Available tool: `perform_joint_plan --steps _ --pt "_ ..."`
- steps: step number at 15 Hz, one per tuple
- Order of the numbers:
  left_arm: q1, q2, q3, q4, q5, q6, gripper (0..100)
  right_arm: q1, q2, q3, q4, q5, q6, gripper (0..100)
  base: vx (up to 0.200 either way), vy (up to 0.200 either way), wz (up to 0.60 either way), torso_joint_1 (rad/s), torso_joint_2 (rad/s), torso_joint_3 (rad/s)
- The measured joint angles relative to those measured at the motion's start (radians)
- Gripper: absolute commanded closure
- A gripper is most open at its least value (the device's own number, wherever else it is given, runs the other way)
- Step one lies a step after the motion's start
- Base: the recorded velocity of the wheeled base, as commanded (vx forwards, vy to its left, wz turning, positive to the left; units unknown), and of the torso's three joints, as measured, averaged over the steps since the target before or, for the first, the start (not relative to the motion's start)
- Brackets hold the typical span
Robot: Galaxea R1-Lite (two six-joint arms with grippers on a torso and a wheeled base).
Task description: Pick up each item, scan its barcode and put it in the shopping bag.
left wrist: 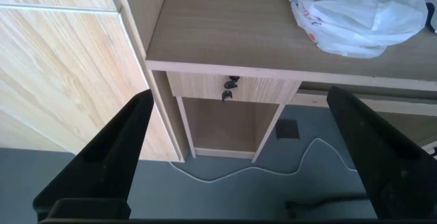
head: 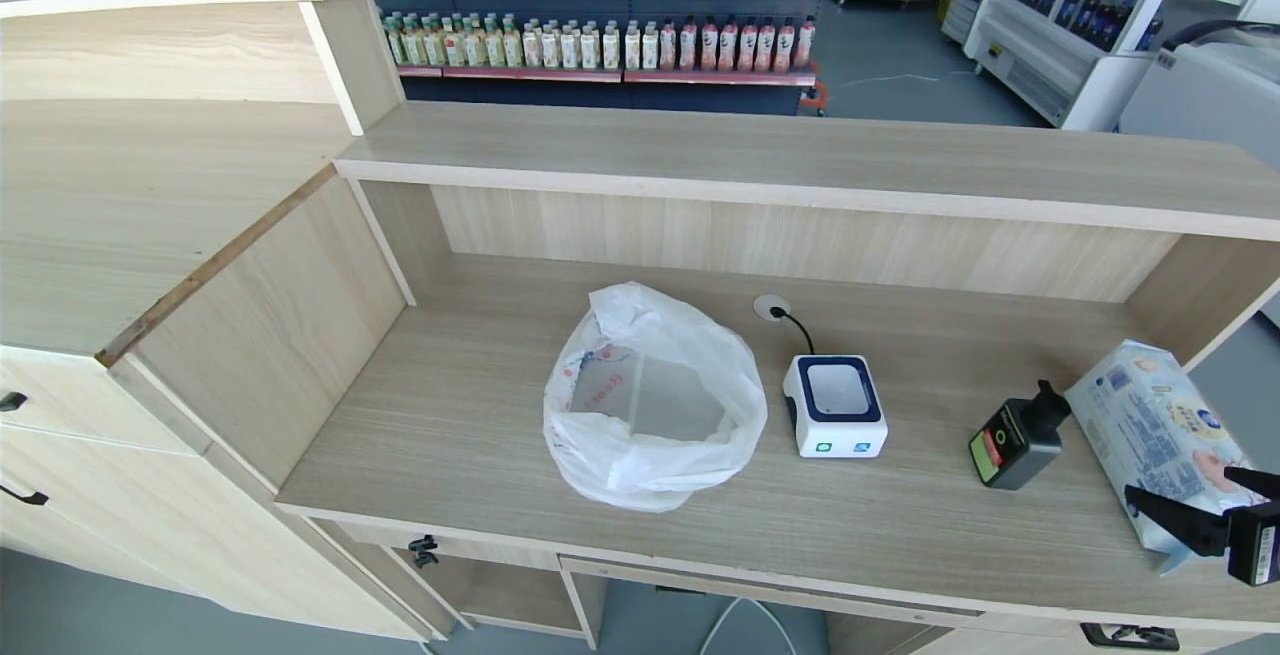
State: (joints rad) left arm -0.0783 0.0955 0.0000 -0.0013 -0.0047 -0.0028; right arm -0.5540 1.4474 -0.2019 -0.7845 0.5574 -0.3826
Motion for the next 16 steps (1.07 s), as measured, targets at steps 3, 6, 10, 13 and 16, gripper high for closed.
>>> perform_joint_plan --steps 3,6,10,13,16 --pt "0.0 0.0 0.0 0.0 0.0 0.0 0 -0.003 0.012 0.021 -0.002 -0.007 -0.005 0 0.0 0.0 0.0 0.0 0.0 0.0" --pt "0.0 0.0 0.0 0.0 0.0 0.0 0 -0.006 0.05 0.023 -0.012 -0.014 -0.025 0 0.0 0.0 0.0 0.0 0.0 0.0" --pt "0.0 0.0 0.0 0.0 0.0 0.0 0 -0.008 0.145 -0.006 -0.19 -0.014 -0.059 0 0.0 0.0 0.0 0.0 0.0 0.0" --pt "0.0 0.0 0.0 0.0 0.0 0.0 0 -0.009 0.223 0.01 -0.253 -0.019 -0.068 0 0.0 0.0 0.0 0.0 0.0 0.0" --pt "0.0 0.0 0.0 0.0 0.0 0.0 0 -0.006 0.294 0.009 -0.275 -0.014 -0.065 0 0.0 0.0 0.0 0.0 0.0 0.0"
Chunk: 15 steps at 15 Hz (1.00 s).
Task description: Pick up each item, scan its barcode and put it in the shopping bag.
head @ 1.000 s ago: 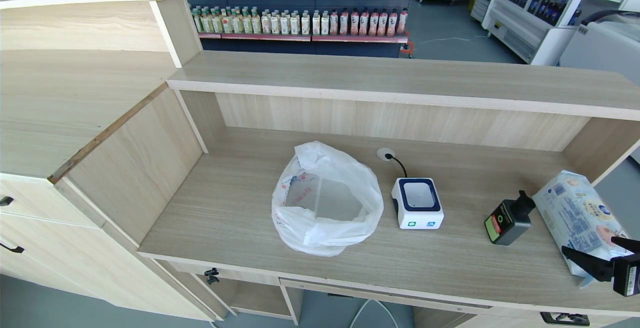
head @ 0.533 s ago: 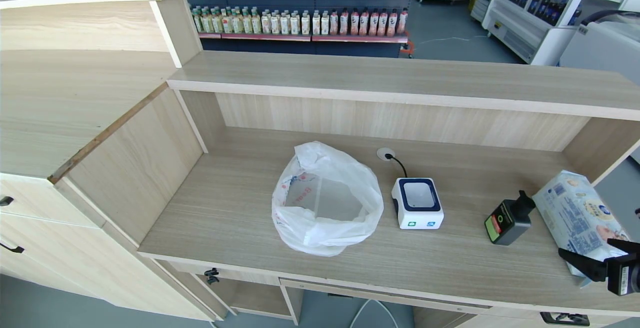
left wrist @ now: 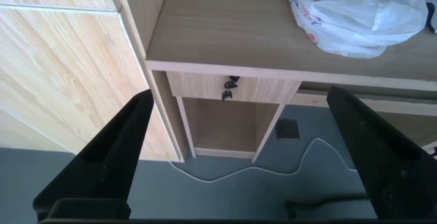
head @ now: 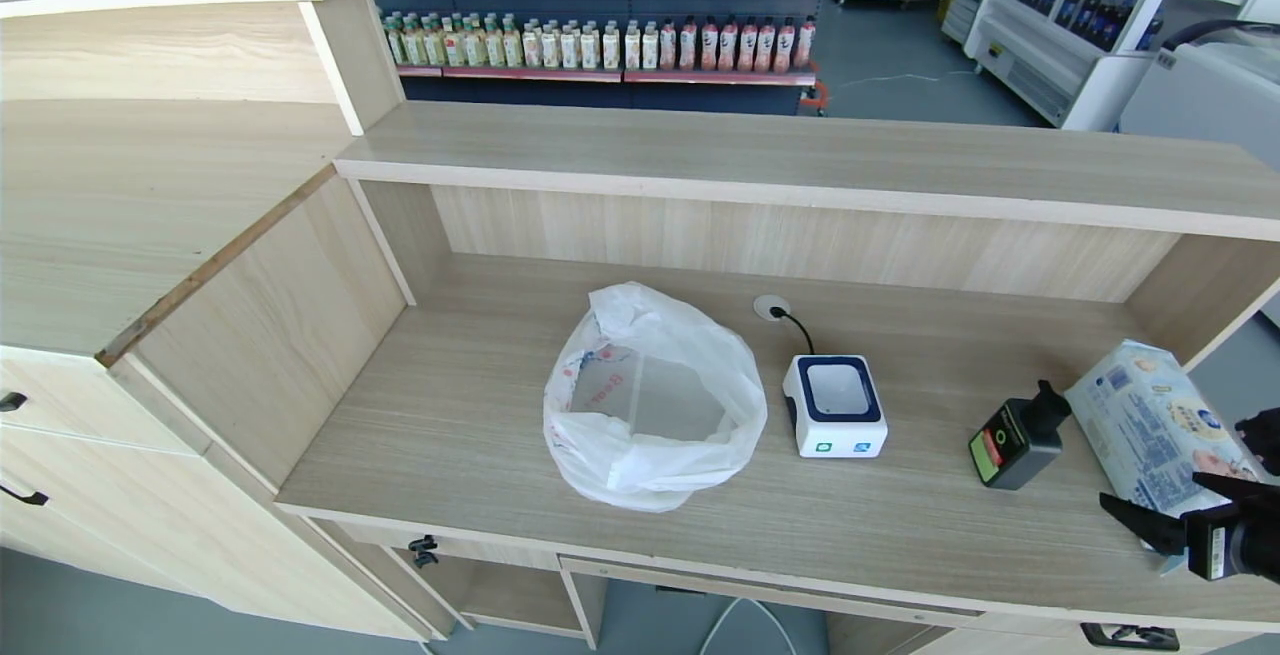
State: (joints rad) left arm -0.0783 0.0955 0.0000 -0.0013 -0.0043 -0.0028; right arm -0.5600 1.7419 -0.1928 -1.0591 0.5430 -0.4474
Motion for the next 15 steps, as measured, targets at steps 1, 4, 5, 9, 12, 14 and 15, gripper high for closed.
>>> perform_joint_plan --steps 1,4,5,9,12,14,15 --pt "0.0 0.0 0.0 0.0 0.0 0.0 0 0.001 0.021 -0.007 -0.012 0.002 0.001 0 0.0 0.0 0.0 0.0 0.0 0.0" --pt "0.0 0.0 0.0 0.0 0.0 0.0 0 0.007 0.113 -0.042 -0.134 0.032 0.009 0 0.0 0.0 0.0 0.0 0.0 0.0" --pt "0.0 0.0 0.0 0.0 0.0 0.0 0 0.014 0.146 -0.051 -0.174 0.043 0.018 0 0.0 0.0 0.0 0.0 0.0 0.0" --pt "0.0 0.0 0.0 0.0 0.0 0.0 0 0.073 0.24 -0.069 -0.224 0.091 0.04 0 0.0 0.0 0.0 0.0 0.0 0.0" --pt "0.0 0.0 0.0 0.0 0.0 0.0 0 0.114 0.273 -0.1 -0.225 0.11 0.04 0 0.0 0.0 0.0 0.0 0.0 0.0" --pt "0.0 0.0 0.0 0.0 0.0 0.0 0 0.13 0.293 -0.135 -0.225 0.11 0.041 0 0.0 0.0 0.0 0.0 0.0 0.0" --pt "0.0 0.0 0.0 0.0 0.0 0.0 0 0.136 0.303 -0.15 -0.225 0.11 0.041 0 0.0 0.0 0.0 0.0 0.0 0.0"
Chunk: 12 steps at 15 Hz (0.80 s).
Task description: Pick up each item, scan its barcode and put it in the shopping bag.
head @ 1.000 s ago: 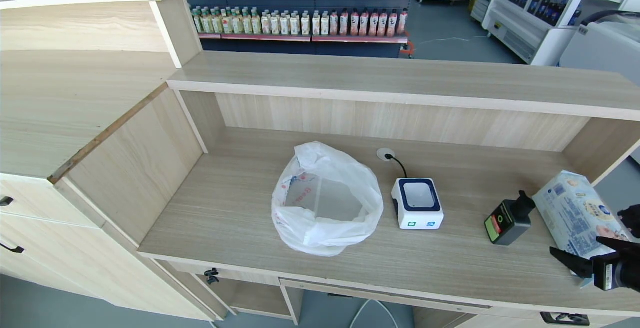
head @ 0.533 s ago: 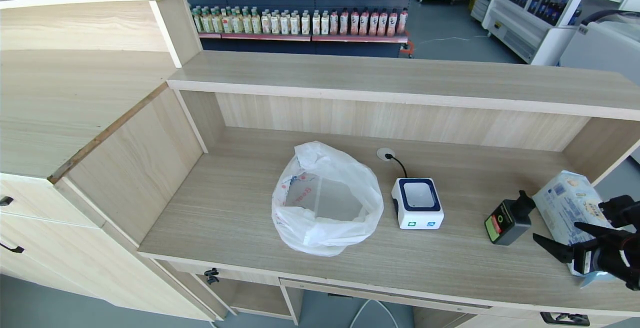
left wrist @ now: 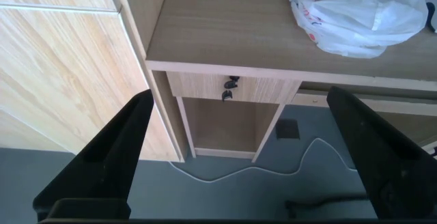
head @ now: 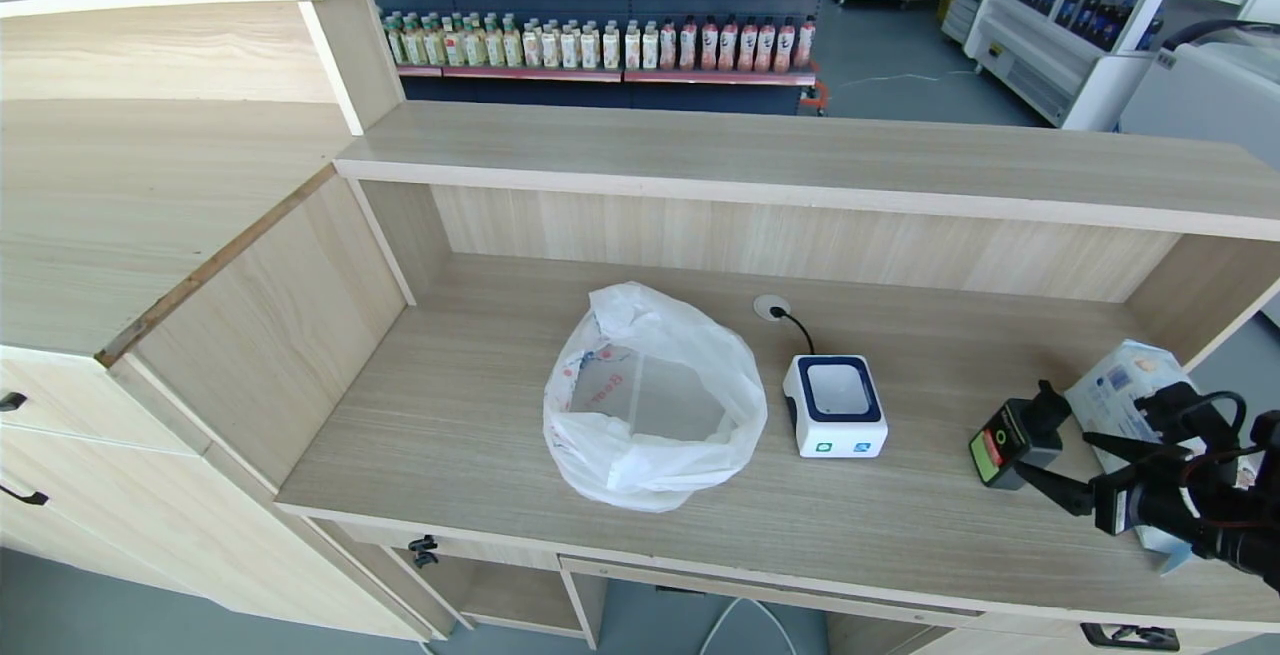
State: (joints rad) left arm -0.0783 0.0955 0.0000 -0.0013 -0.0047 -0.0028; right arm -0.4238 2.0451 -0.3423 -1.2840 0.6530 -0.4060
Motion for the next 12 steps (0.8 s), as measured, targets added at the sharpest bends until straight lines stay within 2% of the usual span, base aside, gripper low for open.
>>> perform_joint_plan --steps 12 --pt "0.0 0.0 0.0 0.0 0.0 0.0 0 0.109 0.108 -0.077 -0.072 0.006 0.037 0 0.0 0.0 0.0 0.0 0.0 0.0"
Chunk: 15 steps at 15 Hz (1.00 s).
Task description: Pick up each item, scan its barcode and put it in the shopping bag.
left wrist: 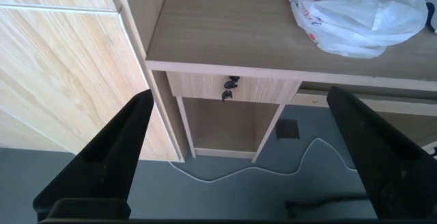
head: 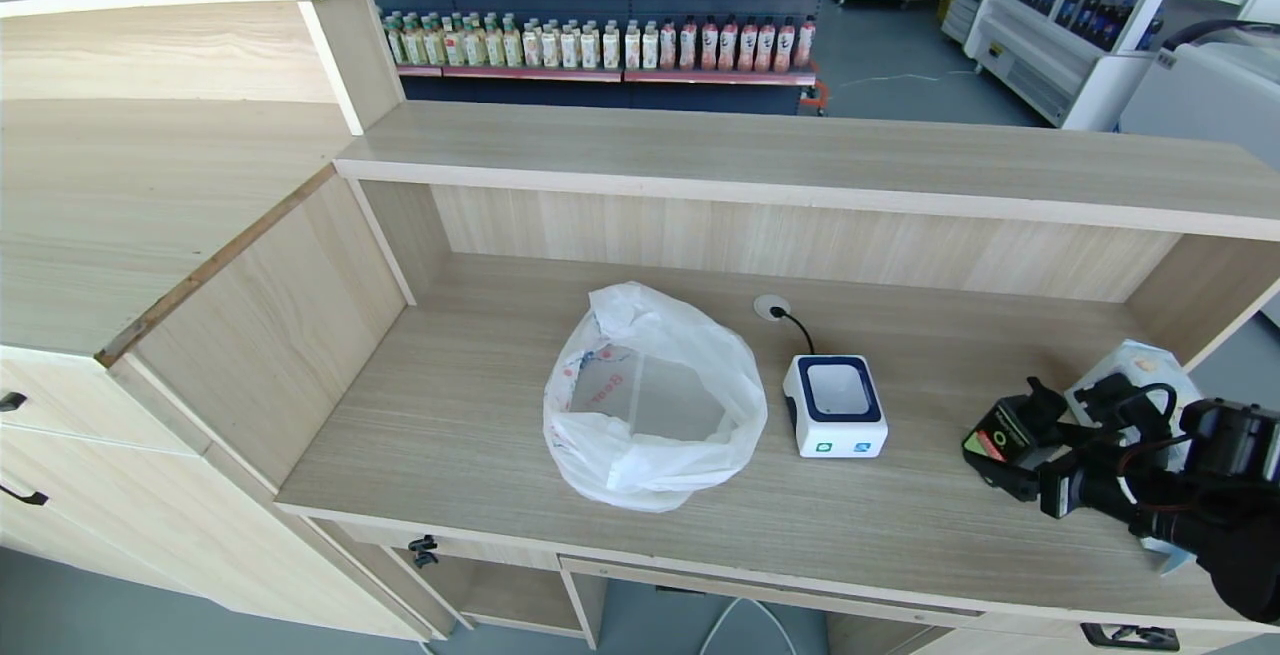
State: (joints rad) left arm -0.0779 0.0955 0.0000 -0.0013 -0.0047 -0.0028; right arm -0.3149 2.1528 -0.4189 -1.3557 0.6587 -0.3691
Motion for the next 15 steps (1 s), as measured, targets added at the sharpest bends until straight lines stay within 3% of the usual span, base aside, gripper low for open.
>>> perform_joint_plan --steps 6,7,15 --pt "0.0 0.0 0.0 0.0 0.0 0.0 0 0.012 0.041 -0.042 -0.003 0.0 0.0 0 0.0 0.0 0.0 0.0 0.0 0.0" --pt "0.0 0.0 0.0 0.0 0.0 0.0 0 0.014 0.047 -0.047 -0.007 0.0 0.0 100 0.0 0.0 0.0 0.0 0.0 0.0" --pt "0.0 0.0 0.0 0.0 0.0 0.0 0 0.028 0.095 -0.09 -0.07 0.0 0.022 100 0.0 0.0 0.0 0.0 0.0 0.0"
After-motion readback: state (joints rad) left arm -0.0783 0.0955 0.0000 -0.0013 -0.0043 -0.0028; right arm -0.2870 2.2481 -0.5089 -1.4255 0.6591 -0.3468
